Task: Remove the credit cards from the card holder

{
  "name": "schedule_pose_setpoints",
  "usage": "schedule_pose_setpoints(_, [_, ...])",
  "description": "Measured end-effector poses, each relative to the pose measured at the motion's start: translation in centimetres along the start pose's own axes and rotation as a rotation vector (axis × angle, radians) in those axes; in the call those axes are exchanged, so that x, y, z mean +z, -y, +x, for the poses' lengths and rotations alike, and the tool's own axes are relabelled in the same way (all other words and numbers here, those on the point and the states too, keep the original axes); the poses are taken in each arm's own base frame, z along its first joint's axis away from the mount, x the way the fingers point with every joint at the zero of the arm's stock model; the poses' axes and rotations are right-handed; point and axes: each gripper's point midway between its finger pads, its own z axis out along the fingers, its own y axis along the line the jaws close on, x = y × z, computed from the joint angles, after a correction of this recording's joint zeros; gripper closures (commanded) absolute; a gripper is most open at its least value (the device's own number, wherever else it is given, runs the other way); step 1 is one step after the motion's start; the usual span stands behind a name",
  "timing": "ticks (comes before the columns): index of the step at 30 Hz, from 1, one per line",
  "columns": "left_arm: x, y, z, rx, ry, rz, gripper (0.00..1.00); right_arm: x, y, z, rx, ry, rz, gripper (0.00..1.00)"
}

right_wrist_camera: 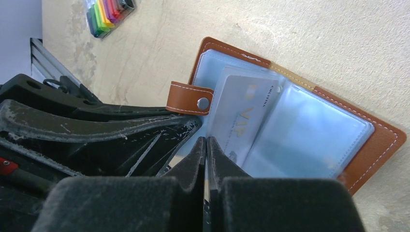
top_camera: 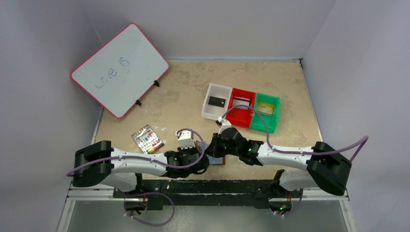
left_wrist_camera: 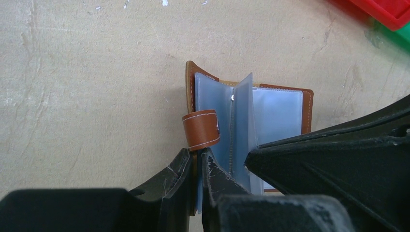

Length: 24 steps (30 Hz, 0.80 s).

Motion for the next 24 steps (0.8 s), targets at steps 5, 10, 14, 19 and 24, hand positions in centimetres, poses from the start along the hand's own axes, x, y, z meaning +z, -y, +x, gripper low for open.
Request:
schedule_pose_setpoints(5, [0.0,-0.1,0.0,0.002,0.002,-0.003,0.91,0.1,0.0,0.0,-0.016,-0.012,0.014,1.00])
schedule_pose_setpoints(10, [0.0,-0.1,-0.1,0.003,0.002,-0.004,0.91,-0.1,0.2,-0.1,-0.016,-0.009,0.026,1.00])
schedule_pose_setpoints(14, [0.0,0.0,-0.1,0.004,0.003,-0.005,0.91,-0.9,0.9,-0.5,0.013,0.014,0.070,1.00])
schedule_pose_setpoints(19, [0.0,0.0,-0.1,0.004,0.005,-0.006,0.91,-1.5,2.1,-0.2,0.055,0.034,0.114,1.00])
schedule_pose_setpoints(24, [0.0,0.1,-0.2,0.005,0.004,-0.006,0.91,-1.6,2.7,0.0,0.101,0.049,0.126,0.96])
